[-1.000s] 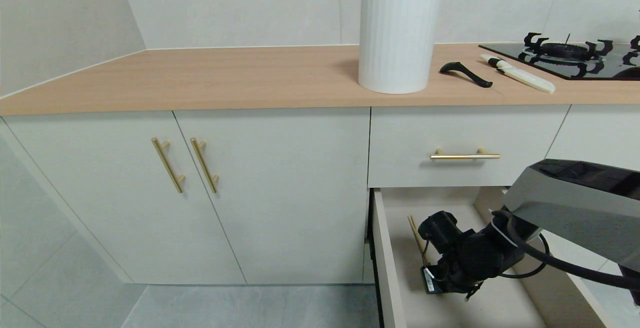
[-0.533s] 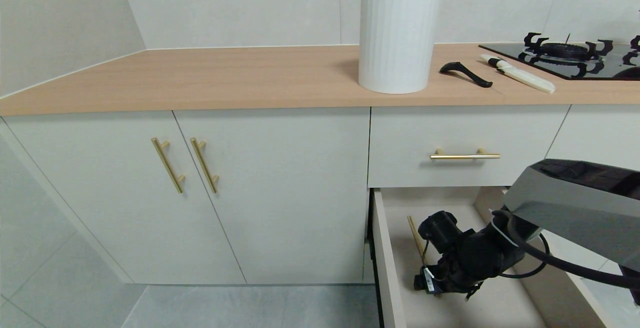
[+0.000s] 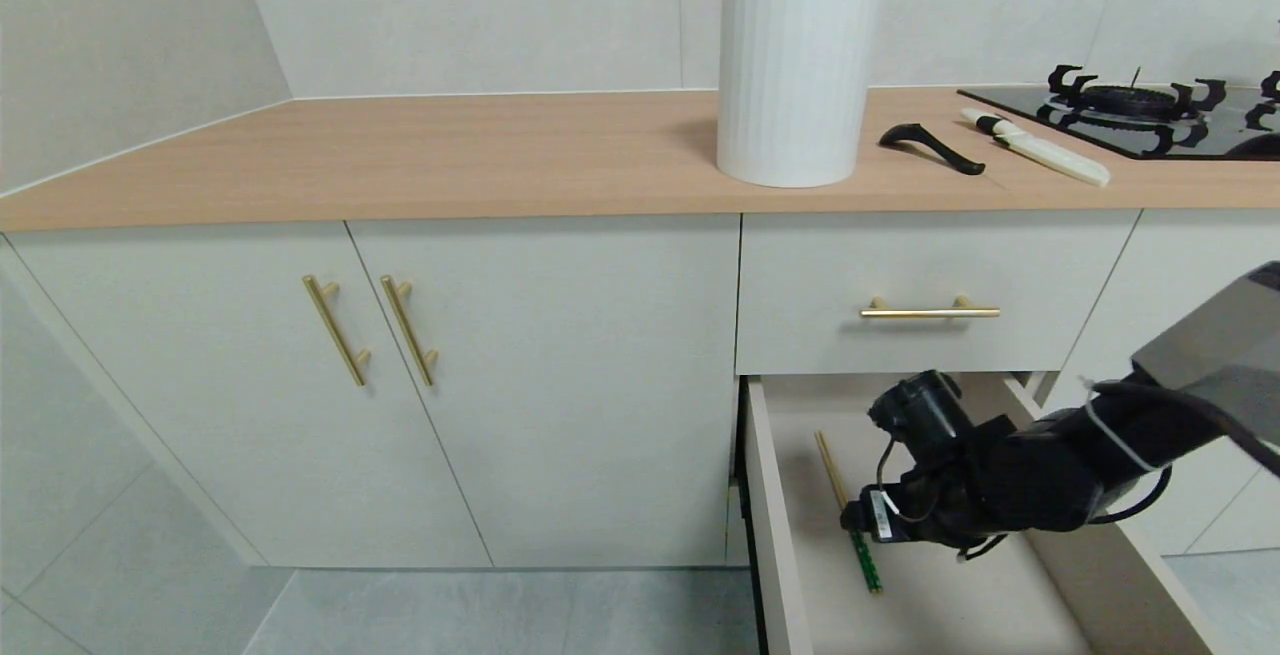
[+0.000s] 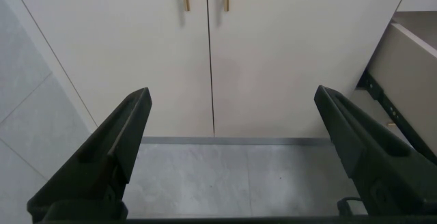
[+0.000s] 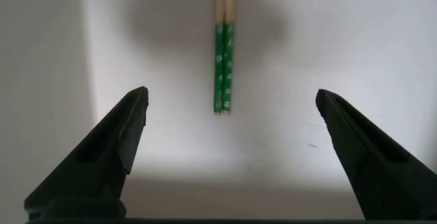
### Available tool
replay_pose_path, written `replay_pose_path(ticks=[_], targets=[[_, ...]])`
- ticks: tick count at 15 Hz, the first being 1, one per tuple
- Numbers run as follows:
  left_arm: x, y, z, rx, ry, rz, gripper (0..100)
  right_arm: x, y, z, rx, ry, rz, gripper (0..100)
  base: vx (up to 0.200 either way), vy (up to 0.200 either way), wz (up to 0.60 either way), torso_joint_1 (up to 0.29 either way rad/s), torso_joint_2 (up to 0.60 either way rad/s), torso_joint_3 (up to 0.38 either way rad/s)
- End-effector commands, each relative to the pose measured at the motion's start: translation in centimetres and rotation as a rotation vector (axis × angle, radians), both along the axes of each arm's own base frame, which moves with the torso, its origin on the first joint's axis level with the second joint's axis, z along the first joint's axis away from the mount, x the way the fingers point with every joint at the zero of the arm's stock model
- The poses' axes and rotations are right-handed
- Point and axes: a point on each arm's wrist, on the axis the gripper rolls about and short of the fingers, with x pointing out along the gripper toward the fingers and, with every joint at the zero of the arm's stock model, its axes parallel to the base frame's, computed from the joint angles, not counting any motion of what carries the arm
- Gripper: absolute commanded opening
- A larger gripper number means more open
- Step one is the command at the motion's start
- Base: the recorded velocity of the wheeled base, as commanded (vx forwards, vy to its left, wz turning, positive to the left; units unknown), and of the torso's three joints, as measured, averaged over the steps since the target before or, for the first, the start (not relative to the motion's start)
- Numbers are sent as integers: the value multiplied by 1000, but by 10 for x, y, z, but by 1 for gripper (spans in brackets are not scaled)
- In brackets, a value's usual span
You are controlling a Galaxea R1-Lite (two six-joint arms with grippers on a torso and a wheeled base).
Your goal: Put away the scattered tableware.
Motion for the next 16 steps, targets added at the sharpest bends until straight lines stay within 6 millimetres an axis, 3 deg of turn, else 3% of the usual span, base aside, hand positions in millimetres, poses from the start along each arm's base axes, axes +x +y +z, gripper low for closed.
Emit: replay_pose_path(ticks=[1, 9, 16], targets=[[0, 0, 0, 0, 1, 1, 100, -20, -12, 56, 27, -156, -12, 100, 0, 0, 0, 0, 0, 0], [0, 0, 0, 0, 1, 1, 100, -59, -53, 144, 5, -449, -43, 100, 0, 0, 0, 0, 0, 0], [0, 0, 0, 0, 1, 1, 100, -67, -61, 157, 9, -496, -45, 100, 0, 0, 0, 0, 0, 0]])
